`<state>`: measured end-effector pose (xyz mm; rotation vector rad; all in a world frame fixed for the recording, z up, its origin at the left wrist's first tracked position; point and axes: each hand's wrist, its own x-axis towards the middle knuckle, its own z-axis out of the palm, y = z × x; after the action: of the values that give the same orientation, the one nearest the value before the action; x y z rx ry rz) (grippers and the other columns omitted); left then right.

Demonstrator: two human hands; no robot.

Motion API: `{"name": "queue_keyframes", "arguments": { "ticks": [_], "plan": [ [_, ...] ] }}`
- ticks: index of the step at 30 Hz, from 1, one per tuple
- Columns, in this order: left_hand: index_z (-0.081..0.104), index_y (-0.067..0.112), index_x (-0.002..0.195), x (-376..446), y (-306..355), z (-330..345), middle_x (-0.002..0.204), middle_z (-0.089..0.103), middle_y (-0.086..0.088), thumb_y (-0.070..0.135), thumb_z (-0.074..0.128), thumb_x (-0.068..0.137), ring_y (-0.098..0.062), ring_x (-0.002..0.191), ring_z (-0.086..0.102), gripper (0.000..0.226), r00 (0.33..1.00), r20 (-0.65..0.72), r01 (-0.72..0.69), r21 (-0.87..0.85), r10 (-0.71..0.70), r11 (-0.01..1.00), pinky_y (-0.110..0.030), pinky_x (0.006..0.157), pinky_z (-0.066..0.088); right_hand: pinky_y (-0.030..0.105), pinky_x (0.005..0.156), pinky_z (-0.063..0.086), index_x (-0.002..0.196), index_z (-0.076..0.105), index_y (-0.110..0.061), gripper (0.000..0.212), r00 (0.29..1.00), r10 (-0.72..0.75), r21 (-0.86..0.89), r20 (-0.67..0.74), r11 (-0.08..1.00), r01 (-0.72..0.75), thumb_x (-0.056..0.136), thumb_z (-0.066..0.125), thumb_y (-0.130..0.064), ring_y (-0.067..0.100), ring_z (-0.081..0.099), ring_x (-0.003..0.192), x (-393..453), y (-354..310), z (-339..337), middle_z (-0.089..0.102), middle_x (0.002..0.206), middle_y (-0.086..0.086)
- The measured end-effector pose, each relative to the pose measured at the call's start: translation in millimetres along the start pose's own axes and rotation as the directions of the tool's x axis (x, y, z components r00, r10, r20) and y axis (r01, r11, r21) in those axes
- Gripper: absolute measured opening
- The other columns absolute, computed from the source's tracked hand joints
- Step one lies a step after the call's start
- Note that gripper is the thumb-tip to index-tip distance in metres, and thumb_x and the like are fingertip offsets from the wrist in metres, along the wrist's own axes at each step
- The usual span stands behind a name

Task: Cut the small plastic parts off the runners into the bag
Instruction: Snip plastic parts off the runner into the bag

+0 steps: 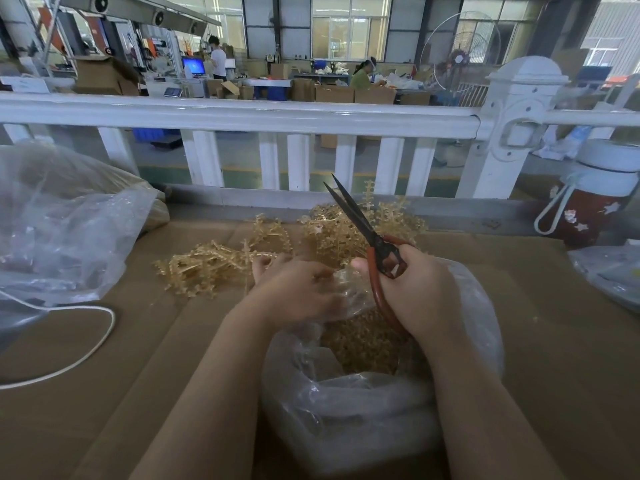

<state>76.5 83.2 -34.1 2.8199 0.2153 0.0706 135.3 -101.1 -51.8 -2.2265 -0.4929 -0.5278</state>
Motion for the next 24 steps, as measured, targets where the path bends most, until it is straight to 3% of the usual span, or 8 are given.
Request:
{"name": "queue_keyframes", "arguments": {
  "ticks": [3, 5, 7, 9, 12, 15, 17, 24],
  "plan": [
    [0.07, 0.043, 0.101, 1.1, 4.9, 1.9, 0.094, 0.066, 0.022, 0.048, 0.048, 0.096, -0.021, 0.123, 0.046, 0.022, 0.988, -0.15, 0.035, -0.03, -0.039, 0.999, -0.05, 0.107, 0.012, 0.007, 0.06, 0.029, 0.084, 0.065, -0.032, 0.061, 1.0, 0.001, 0.009, 0.005, 1.0, -0.001, 0.069, 0.047, -0.089, -0.011, 0.05, 0.066, 0.1, -0.5, -0.5, 0.059, 0.071, -0.027],
    [0.071, 0.04, 0.086, 1.9, 7.2, 3.2, 0.068, 0.061, 0.02, 0.045, 0.051, 0.099, -0.012, 0.098, 0.056, 0.025, 0.959, -0.273, 0.054, -0.098, -0.079, 0.994, -0.042, 0.103, 0.014, 0.006, 0.062, 0.028, 0.087, 0.065, -0.034, 0.058, 1.0, 0.005, 0.03, 0.006, 1.0, -0.005, 0.069, 0.05, -0.088, -0.013, 0.05, 0.068, 0.0, -0.5, -1.3, 0.058, 0.072, -0.029],
    [0.074, 0.036, 0.09, 0.7, 8.9, 1.9, 0.064, 0.064, 0.014, 0.043, 0.051, 0.1, -0.007, 0.074, 0.059, 0.026, 0.892, -0.421, 0.056, -0.257, -0.164, 0.965, -0.04, 0.105, 0.024, 0.008, 0.063, 0.031, 0.083, 0.064, -0.034, 0.06, 1.0, 0.017, 0.064, 0.004, 0.998, -0.018, 0.066, 0.048, -0.09, -0.011, 0.053, 0.07, -0.2, -0.5, -1.3, 0.061, 0.073, -0.028],
    [0.074, 0.027, 0.09, -3.4, 10.0, -5.3, 0.064, 0.066, 0.008, 0.041, 0.051, 0.1, -0.013, 0.059, 0.061, 0.028, 0.754, -0.588, -0.007, -0.453, -0.293, 0.892, -0.037, 0.081, 0.052, 0.011, 0.062, 0.034, 0.081, 0.065, -0.032, 0.064, 0.999, 0.045, 0.092, -0.002, 0.995, -0.045, 0.064, 0.048, -0.091, -0.007, 0.057, 0.07, -0.2, -0.7, -1.1, 0.065, 0.072, -0.023],
    [0.07, 0.024, 0.085, -9.6, 7.8, -21.7, 0.071, 0.07, 0.004, 0.035, 0.053, 0.101, -0.015, 0.064, 0.068, 0.025, 0.628, -0.614, -0.136, -0.692, -0.478, 0.709, -0.034, 0.059, 0.056, 0.013, 0.06, 0.036, 0.082, 0.067, -0.03, 0.064, 0.996, 0.085, 0.123, -0.015, 0.989, -0.082, 0.066, 0.054, -0.09, -0.005, 0.06, 0.071, 1.3, 1.2, -1.4, 0.067, 0.072, -0.019],
    [0.072, 0.015, 0.091, -15.2, 3.7, -36.2, 0.083, 0.077, -0.002, 0.026, 0.056, 0.1, -0.015, 0.071, 0.073, 0.021, 0.817, -0.333, -0.241, -0.939, -0.471, 0.247, -0.027, 0.056, 0.056, 0.014, 0.059, 0.038, 0.082, 0.068, -0.031, 0.063, 0.994, 0.111, 0.15, 0.002, 0.983, -0.11, 0.066, 0.056, -0.09, -0.006, 0.061, 0.07, 2.4, -0.2, -2.9, 0.068, 0.071, -0.019],
    [0.072, 0.009, 0.098, -17.1, 4.2, -38.7, 0.087, 0.077, -0.006, 0.026, 0.057, 0.099, -0.016, 0.071, 0.072, 0.023, 0.923, -0.205, -0.19, -0.979, -0.326, 0.078, -0.026, 0.057, 0.055, 0.01, 0.056, 0.038, 0.08, 0.071, -0.031, 0.058, 0.994, 0.109, 0.233, 0.017, 0.966, -0.11, 0.068, 0.059, -0.086, -0.007, 0.063, 0.073, 3.0, -2.3, -3.6, 0.069, 0.072, -0.022],
    [0.078, 0.019, 0.083, -15.6, 10.4, -33.7, 0.084, 0.077, -0.005, 0.034, 0.065, 0.083, -0.015, 0.068, 0.072, 0.02, 0.992, -0.129, -0.129, -0.989, 0.004, 0.066, -0.022, 0.058, 0.054, 0.021, 0.055, 0.049, 0.073, 0.07, -0.01, 0.047, 0.98, 0.105, 0.62, 0.168, 0.762, -0.188, 0.078, 0.071, -0.057, 0.012, 0.058, 0.052, 5.8, -9.1, -9.8, 0.063, 0.057, 0.004]
  ]
}}
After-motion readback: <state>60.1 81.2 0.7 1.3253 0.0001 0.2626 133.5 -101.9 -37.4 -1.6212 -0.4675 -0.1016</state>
